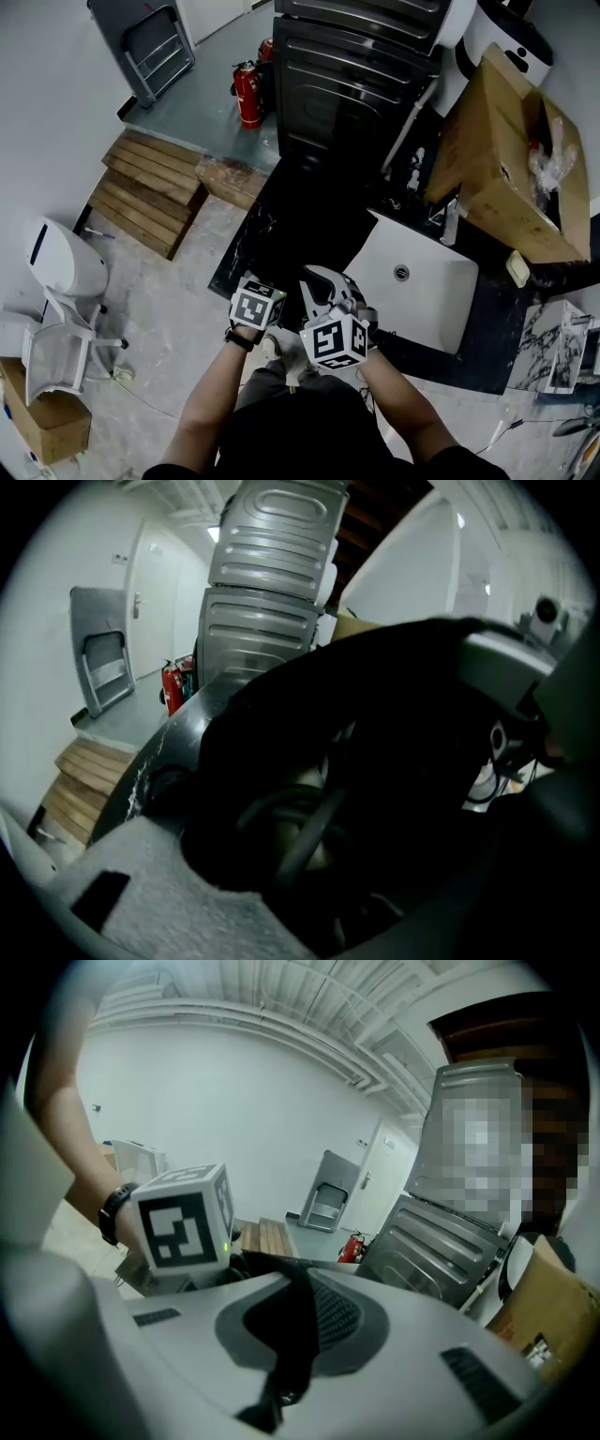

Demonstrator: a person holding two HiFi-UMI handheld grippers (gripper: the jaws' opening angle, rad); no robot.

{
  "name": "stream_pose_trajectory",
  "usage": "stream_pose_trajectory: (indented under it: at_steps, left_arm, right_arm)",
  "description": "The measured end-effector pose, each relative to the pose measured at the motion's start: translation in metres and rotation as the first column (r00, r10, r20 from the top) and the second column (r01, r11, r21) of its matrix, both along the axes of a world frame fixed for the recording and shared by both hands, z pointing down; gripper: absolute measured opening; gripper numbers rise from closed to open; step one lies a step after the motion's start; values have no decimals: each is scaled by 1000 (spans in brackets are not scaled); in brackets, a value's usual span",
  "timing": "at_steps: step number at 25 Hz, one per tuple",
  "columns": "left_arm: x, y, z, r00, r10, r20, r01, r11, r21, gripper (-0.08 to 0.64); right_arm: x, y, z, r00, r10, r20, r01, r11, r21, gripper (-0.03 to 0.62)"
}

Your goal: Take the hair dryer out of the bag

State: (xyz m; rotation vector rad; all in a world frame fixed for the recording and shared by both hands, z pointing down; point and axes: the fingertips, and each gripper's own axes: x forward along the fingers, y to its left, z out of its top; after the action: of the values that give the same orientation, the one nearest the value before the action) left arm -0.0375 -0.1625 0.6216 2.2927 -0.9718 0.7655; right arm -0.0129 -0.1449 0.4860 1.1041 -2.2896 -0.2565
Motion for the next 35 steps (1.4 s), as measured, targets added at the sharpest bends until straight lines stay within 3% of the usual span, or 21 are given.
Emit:
stream_pose_trajectory:
  at_steps: [4, 8, 15, 18, 30, 35]
  left_arm:
    - [6, 7, -10, 982, -56, -178, 40, 995, -94, 241]
    - [11, 16, -23, 932, -121, -343, 70, 985, -159, 241]
    - [13, 33, -41, 888, -119, -444, 60, 988, -144, 241]
    - [10, 37, -43, 881, -137, -454, 74, 985, -154, 241]
    - [0, 58, -39, 921, -100, -377, 64, 992, -109, 241]
    - [-3, 72, -45, 917, -79, -390, 45, 994, -95, 241]
  right_arm:
    - [9, -3, 3, 1000, 22, -14, -22, 1000, 6, 17]
    - [17, -5, 4, 999, 45, -29, -45, 999, 13, 17]
    - [25, -10, 7, 997, 66, -47, -65, 998, 28, 17]
    - [21, -9, 4, 997, 53, -48, -51, 998, 45, 17]
    - [41, -26, -11, 991, 126, -43, -120, 986, 116, 17]
    - [54, -32, -12, 987, 158, -39, -153, 982, 112, 17]
